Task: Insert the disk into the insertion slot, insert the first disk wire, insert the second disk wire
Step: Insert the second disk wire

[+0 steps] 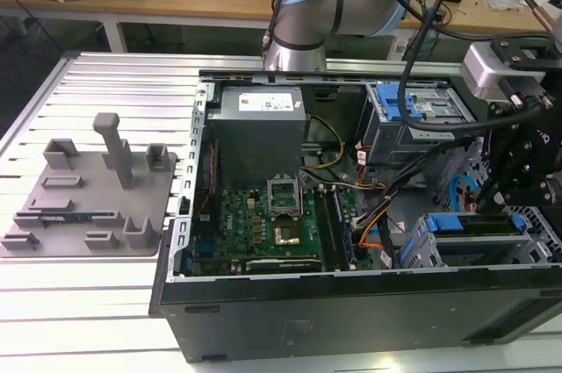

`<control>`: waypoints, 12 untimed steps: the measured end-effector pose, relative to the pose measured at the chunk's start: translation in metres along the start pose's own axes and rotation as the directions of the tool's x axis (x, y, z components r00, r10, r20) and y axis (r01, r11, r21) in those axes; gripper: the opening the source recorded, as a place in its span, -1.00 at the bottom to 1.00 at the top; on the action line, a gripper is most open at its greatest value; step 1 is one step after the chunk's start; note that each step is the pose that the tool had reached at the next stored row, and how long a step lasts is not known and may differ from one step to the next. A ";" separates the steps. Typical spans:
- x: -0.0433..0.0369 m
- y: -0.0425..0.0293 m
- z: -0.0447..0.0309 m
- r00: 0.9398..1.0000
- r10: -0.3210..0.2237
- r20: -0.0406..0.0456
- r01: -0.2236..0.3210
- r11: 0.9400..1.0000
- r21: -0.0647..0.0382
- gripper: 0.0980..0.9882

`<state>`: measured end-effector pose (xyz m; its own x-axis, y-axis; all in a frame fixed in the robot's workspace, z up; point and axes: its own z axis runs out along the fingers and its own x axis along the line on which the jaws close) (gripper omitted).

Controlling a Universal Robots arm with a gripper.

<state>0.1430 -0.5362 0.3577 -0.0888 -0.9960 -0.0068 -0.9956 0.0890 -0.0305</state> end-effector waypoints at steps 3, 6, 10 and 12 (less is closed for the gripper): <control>-0.0004 0.0000 0.0006 1.000 -0.001 0.000 0.001 1.000 0.000 -0.85; -0.0005 -0.0002 0.0007 1.000 -0.001 0.000 0.001 1.000 0.000 -0.85; -0.0005 -0.0010 0.0034 1.000 -0.001 0.000 0.001 1.000 0.000 -0.85; -0.0005 -0.0010 0.0042 1.000 -0.001 0.000 0.001 1.000 0.000 -0.85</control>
<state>0.1442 -0.5358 0.3535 -0.0878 -0.9961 -0.0066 -0.9957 0.0879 -0.0305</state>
